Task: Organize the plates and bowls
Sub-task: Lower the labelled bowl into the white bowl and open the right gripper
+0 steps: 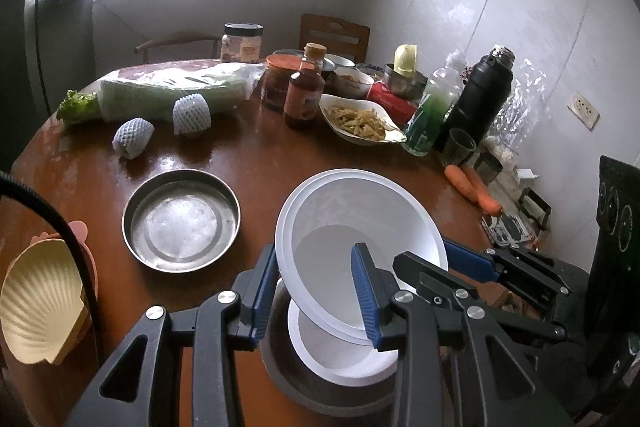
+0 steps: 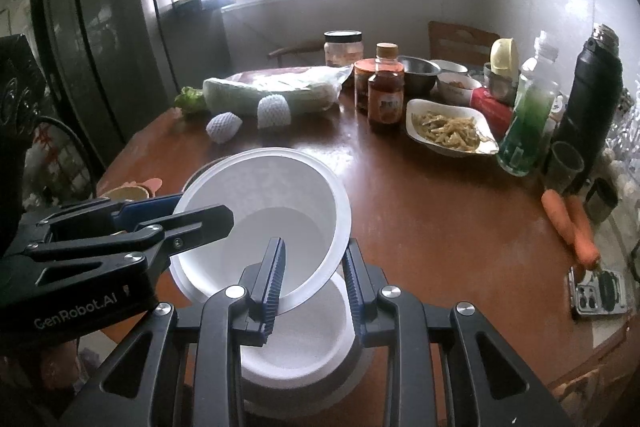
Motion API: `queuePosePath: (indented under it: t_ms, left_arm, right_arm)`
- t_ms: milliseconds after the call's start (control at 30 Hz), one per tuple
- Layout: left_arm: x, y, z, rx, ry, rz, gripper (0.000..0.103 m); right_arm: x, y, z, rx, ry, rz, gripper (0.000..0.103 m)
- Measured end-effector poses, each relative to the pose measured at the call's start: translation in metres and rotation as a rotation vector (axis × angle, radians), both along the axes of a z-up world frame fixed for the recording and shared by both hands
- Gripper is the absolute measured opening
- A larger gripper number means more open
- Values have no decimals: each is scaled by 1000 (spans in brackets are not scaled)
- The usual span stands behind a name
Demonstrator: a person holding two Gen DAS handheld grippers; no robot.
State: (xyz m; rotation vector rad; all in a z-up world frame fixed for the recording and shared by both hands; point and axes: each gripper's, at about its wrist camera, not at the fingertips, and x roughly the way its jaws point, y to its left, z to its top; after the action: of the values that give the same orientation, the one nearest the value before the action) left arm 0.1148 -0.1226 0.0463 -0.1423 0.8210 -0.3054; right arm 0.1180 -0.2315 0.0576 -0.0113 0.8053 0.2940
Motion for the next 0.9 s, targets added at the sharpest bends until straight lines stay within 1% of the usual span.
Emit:
queuePosePath:
  t_ms: [200,400,900]
  left_arm:
    - [-12,-2,-2,3,1,-15,37]
    - [-20,-5,-11,12,20,-29,37]
    - [-24,-8,-30,22,64,-52,37]
  right_arm:
    - [-13,-1,-2,-2,0,-4,30]
    - [-22,-2,-9,-4,15,-10,30]
    - [-34,-3,-29,-16,57,-23,31]
